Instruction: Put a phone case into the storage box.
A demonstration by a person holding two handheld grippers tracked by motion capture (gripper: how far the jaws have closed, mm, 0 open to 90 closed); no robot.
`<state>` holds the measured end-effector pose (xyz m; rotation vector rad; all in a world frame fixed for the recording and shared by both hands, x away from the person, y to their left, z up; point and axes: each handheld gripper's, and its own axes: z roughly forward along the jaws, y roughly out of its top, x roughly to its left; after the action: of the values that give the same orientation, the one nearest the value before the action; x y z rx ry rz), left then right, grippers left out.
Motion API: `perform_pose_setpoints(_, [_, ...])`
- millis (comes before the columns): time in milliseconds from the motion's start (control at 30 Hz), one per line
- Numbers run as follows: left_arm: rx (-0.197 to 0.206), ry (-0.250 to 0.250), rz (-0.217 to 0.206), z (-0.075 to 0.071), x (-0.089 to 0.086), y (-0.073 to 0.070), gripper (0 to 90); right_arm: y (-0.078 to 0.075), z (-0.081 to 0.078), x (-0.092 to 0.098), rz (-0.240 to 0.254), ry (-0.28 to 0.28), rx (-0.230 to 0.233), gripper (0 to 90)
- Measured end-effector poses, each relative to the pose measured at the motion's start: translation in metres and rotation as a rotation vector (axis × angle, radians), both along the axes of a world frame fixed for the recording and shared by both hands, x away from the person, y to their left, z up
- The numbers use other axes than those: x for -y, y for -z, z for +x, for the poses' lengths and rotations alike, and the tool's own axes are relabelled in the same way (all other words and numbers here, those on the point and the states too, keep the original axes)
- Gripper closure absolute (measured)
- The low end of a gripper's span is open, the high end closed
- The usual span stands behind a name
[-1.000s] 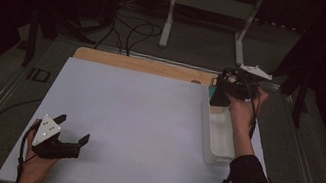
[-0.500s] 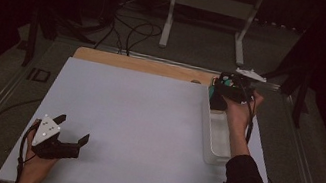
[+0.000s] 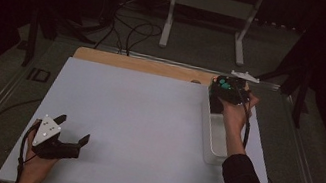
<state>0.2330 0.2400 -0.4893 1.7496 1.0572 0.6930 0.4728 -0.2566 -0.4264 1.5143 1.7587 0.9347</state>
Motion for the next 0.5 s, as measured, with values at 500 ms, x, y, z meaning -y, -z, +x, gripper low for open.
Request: perform_pose_setpoints(500, [-0.003,-0.001,-0.004,0.0,0.0,0.0,0.2,0.016,0.011,-0.005,-0.035,0.005,-0.034,12.2])
